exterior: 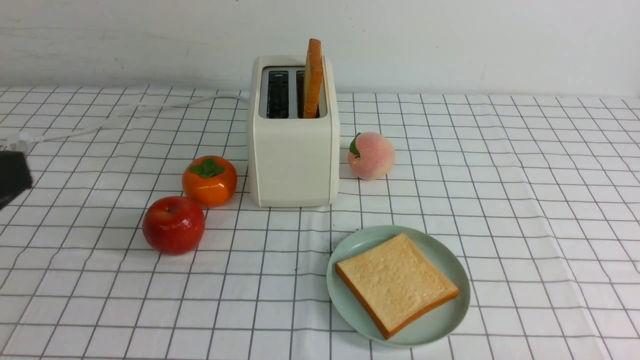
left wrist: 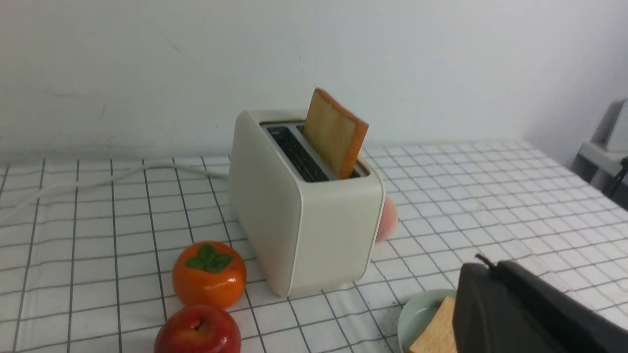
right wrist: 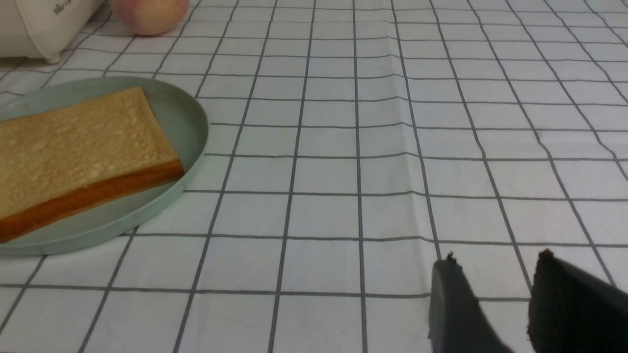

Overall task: Take toasted bread from bread machine on white checkered table place on plate.
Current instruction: 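Grasp the toast slice in the toaster and pull it up out of the slot with the right gripper, then place the held slice of bread on top of the slice on the plate with the right gripper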

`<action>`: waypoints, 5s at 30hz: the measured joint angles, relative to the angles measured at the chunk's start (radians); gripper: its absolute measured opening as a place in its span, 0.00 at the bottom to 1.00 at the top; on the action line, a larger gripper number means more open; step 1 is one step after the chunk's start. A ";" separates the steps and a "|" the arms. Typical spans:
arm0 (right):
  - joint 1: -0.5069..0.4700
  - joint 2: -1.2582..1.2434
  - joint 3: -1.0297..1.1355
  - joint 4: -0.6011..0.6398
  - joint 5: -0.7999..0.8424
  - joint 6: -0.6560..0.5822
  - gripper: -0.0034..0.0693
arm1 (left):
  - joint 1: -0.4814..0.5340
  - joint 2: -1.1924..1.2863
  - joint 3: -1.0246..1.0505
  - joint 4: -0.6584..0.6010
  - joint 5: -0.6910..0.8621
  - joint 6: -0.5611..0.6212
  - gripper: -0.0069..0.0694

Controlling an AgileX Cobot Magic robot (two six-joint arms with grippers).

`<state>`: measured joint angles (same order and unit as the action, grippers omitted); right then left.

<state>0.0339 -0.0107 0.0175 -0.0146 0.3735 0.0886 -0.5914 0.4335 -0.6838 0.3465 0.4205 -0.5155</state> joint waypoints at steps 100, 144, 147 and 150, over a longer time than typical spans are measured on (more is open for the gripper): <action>0.541 2.251 -2.216 -0.295 0.137 0.546 0.15 | 0.000 -0.023 0.005 -0.086 0.093 -0.003 0.08; 0.185 1.137 -1.212 0.236 0.673 -0.042 0.15 | 0.000 -0.023 0.005 -0.088 0.102 -0.003 0.08; 0.154 1.169 -1.056 0.513 0.556 -0.227 0.15 | 0.000 -0.023 0.005 -0.088 0.102 -0.003 0.08; 0.148 1.230 -0.972 0.756 0.493 -0.447 0.15 | 0.000 -0.023 0.005 -0.088 0.102 -0.003 0.08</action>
<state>0.1814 1.2195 -0.9544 0.7416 0.8664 -0.3581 -0.5914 0.4107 -0.6788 0.2590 0.5220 -0.5183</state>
